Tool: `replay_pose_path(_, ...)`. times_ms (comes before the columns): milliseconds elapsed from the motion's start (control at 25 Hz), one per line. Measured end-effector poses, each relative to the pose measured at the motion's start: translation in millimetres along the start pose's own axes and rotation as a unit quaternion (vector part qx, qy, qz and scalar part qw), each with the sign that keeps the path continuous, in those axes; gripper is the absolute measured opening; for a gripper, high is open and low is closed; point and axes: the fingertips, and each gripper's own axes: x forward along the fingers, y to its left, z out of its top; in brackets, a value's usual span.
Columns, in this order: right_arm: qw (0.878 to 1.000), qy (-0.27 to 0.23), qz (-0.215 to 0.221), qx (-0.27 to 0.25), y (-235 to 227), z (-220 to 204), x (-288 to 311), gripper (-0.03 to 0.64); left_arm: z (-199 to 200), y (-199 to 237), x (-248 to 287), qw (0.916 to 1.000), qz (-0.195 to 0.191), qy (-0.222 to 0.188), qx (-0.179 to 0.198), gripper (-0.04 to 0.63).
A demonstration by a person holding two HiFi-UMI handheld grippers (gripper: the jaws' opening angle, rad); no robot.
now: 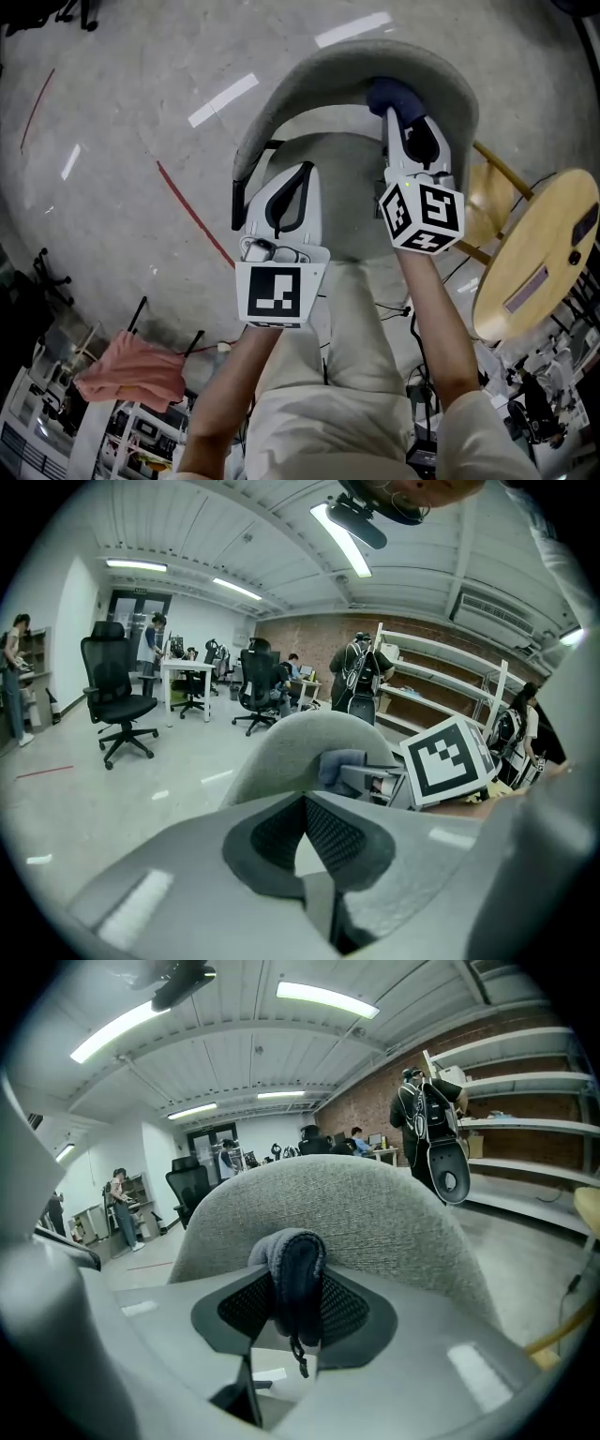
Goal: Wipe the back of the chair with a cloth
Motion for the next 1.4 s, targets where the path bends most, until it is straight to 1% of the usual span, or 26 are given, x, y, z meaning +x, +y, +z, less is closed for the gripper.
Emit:
replay_pose_path(280, 1.0, -0.003, -0.023, 0.012, -17.4, -0.4, -9.8, 0.147, -2.0, -11.3, 4.4, 0.9999, -0.01, 0.002, 0.004, 0.0)
replay_pose_path(560, 0.998, -0.006, -0.058, 0.035, -38.1, -3.9, -21.7, 0.147, -2.8, -19.8, 9.0, 0.9997, -0.022, 0.003, 0.009, 0.0)
replay_pose_path(1000, 0.994, -0.005, -0.101, 0.046, -62.5, -8.2, -42.5, 0.149, -3.5, -23.4, 5.1, 0.9995, -0.029, 0.003, 0.014, 0.0)
replay_pose_path(1400, 0.99, 0.001, -0.136, 0.041, -80.5, -13.9, -61.1, 0.149, -7.3, -21.8, -2.4, 0.9994, -0.029, 0.005, 0.017, 0.0)
